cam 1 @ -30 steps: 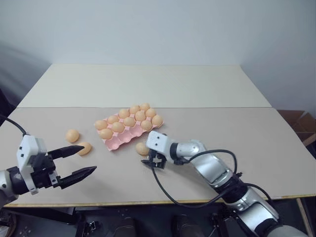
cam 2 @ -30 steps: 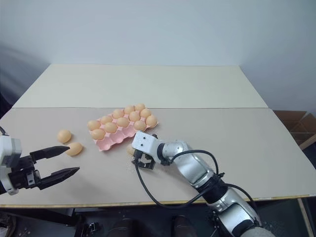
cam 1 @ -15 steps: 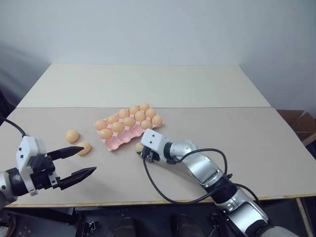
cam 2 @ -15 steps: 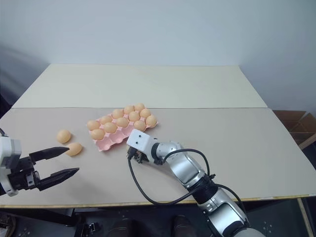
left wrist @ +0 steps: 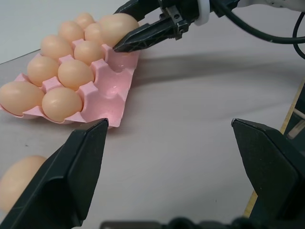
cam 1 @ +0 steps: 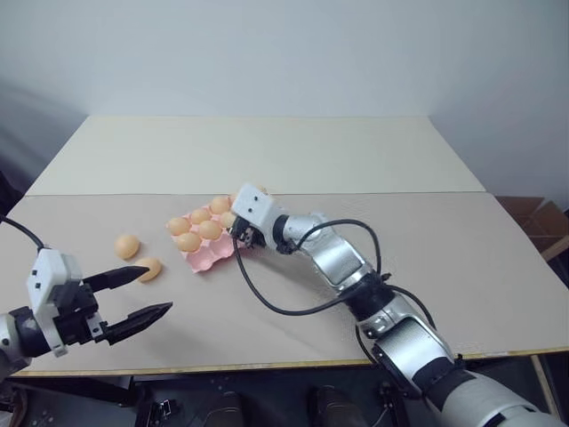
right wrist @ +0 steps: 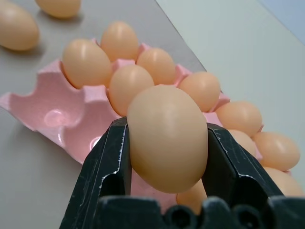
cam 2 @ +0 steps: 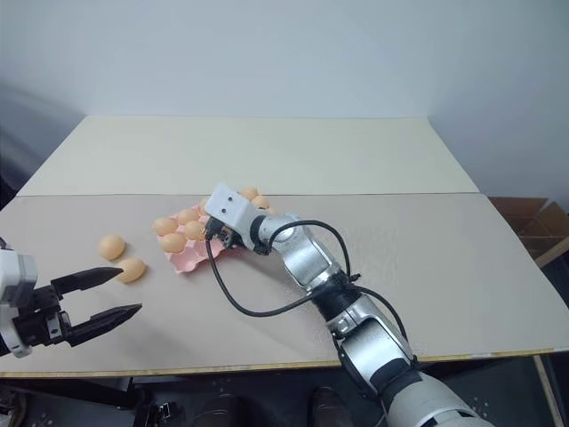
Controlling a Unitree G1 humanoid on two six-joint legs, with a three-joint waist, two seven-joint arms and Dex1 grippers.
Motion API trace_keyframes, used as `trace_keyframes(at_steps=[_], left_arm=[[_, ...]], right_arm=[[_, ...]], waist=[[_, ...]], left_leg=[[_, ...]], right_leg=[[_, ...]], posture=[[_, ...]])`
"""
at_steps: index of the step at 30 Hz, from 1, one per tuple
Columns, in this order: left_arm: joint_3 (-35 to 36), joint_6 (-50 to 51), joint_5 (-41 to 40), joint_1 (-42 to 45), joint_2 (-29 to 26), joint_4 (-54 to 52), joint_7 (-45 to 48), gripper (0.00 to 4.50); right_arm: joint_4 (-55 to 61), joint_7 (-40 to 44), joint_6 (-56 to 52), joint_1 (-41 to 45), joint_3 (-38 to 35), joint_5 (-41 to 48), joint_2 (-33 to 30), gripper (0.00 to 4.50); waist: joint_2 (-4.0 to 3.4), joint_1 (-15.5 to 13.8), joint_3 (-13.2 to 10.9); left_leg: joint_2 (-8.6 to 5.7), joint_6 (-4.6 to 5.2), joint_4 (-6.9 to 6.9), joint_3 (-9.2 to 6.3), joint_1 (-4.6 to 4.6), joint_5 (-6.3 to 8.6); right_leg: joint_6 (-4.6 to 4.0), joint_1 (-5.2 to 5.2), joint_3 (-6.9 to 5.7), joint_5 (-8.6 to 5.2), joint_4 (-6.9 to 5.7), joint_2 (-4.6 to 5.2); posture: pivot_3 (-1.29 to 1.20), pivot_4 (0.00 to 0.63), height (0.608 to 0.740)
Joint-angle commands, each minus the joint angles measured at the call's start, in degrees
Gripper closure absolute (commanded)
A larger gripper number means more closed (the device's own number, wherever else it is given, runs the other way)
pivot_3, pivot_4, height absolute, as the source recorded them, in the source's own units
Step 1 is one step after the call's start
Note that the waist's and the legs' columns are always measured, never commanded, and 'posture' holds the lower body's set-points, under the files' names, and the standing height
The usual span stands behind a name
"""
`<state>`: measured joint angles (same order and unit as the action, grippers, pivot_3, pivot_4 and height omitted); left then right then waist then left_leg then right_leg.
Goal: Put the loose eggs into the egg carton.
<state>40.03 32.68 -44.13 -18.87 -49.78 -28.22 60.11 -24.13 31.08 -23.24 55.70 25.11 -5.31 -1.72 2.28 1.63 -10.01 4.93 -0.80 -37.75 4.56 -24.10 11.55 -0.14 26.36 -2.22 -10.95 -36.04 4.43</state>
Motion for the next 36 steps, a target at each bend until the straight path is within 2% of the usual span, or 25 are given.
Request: trace_keyframes(at_steps=[1, 4, 7, 11, 17, 20, 23, 30, 36], left_arm=[[2.5, -0.8, -0.6, -0.3, 0.1, -1.7, -0.3, 0.0], [2.6, -0.7, -0.6, -0.4, 0.1, -1.8, -0.4, 0.0], [2.5, -0.6, -0.6, -0.4, 0.1, -1.9, -0.5, 0.0], [2.1, -0.9, -0.4, 0.5, -0.6, -1.0, -0.2, 0.0], [1.7, -1.4, -0.1, 1.8, -1.1, 0.3, 0.8, 0.0], [1.3, -1.6, 0.1, 1.4, -0.3, -0.3, 0.6, 0.0], [1.2, -1.7, 0.3, 1.1, 0.0, -0.4, 0.6, 0.0], [1.4, -1.5, 0.3, 1.2, -0.1, -0.3, 0.5, 0.0], [-0.3, -1.0, 3.8, 5.6, 0.4, 2.1, -6.5, 0.0]], right_arm=[[-2.3, -2.0, 3.9, 2.0, -1.6, -1.2, 0.9, 1.06], [2.3, 0.1, 2.6, 0.9, -3.3, 0.5, 0.0, 0.06], [10.0, 2.7, 0.2, -1.4, -4.9, 2.1, -2.3, 0.02], [22.8, 8.3, -3.2, -7.0, -10.6, 8.7, -8.0, 0.02], [39.1, 25.1, -4.3, -17.5, -21.7, 23.6, -25.8, 0.02], [42.4, 34.5, -3.4, -23.2, -26.3, 30.1, -35.0, 0.02], [42.3, 40.7, -1.3, -27.9, -28.9, 32.5, -42.0, 0.02], [42.4, 39.4, -1.2, -30.7, -29.1, 33.1, -43.7, 0.02], [42.8, 38.0, -1.0, -30.6, -28.6, 32.9, -43.0, 0.02]], waist=[[0.0, 0.1, 0.0], [-0.01, 0.1, 0.0], [-0.01, 0.0, 0.0], [-0.01, -0.5, 0.0], [-0.02, -1.1, 0.0], [-0.01, -1.1, 0.0], [-0.01, -0.7, 0.0], [0.0, -0.9, 0.0], [0.0, -1.2, 0.0]], left_leg=[[0.0, 0.0, 0.0, 0.0, 0.0, 0.0], [0.02, 0.0, 0.01, -0.03, 0.0, 0.0], [0.02, 0.0, 0.0, -0.03, 0.0, 0.0], [0.02, 0.0, 0.01, -0.04, -0.01, 0.0], [0.0, 0.0, 0.0, -0.01, -0.01, 0.0], [0.01, 0.0, 0.01, 0.0, 0.03, 0.01], [0.01, 0.0, 0.02, -0.01, 0.1, 0.01], [0.01, -0.43, 0.02, 0.0, 0.35, 0.27], [-0.04, -0.09, 0.01, 0.02, 0.23, 0.06]], right_leg=[[0.01, 0.0, 0.0, 0.01, 0.0, 0.0], [0.02, 0.03, -0.03, 0.0, -0.03, -0.02], [0.05, 0.02, -0.03, -0.02, -0.03, -0.01], [0.07, 0.01, -0.05, -0.03, -0.01, 0.0], [-0.1, -0.03, -0.06, -0.16, 0.08, 0.02], [-0.15, -0.04, -0.04, -0.2, 0.08, 0.01], [-0.15, -0.05, -0.01, -0.21, 0.07, -0.01], [-0.16, -0.15, 0.05, -0.22, 0.01, -0.02], [-0.15, -0.16, 0.08, -0.22, 0.12, 0.01]], posture=[[0.0, 0.15, 0.74], [0.0, 0.15, 0.74], [0.0, 0.15, 0.74], [0.0, 0.15, 0.74], [0.0, 0.15, 0.74], [0.0, 0.15, 0.74], [0.0, 0.15, 0.74], [0.0, 0.15, 0.74], [0.0, 0.15, 0.74]])
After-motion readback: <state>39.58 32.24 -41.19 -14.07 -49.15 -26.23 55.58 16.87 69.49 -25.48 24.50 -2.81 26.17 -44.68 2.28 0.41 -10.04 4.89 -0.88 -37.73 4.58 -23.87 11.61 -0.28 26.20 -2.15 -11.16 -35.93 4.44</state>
